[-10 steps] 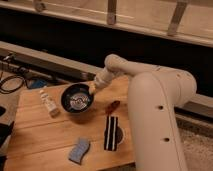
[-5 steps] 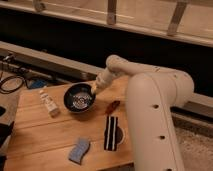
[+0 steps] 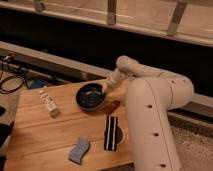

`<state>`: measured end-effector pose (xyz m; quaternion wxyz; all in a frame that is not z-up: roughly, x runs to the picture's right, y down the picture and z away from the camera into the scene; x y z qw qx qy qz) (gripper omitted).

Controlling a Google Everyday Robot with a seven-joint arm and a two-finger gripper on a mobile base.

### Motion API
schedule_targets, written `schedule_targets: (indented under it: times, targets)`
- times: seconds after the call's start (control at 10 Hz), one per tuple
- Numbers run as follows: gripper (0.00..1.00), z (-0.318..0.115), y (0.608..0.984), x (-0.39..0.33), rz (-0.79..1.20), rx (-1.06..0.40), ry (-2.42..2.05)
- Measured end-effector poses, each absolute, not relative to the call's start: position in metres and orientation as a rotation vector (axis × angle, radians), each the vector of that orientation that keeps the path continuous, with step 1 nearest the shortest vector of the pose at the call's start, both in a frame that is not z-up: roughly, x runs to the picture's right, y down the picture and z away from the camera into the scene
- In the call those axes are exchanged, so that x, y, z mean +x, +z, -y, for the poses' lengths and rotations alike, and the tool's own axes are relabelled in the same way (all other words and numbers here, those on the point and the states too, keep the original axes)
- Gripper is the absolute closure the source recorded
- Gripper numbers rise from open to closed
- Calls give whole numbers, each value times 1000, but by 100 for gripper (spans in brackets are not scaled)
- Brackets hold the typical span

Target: Drag the ceramic bowl in a circle

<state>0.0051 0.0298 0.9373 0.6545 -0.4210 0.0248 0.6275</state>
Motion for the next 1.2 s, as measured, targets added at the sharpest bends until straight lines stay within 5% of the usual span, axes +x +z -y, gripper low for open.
schedule_targets:
  times: [0.7, 1.2]
  targets:
    - [92, -114, 869, -20, -71, -1016, 1259]
    - [92, -98, 858, -92, 52, -1058, 1050]
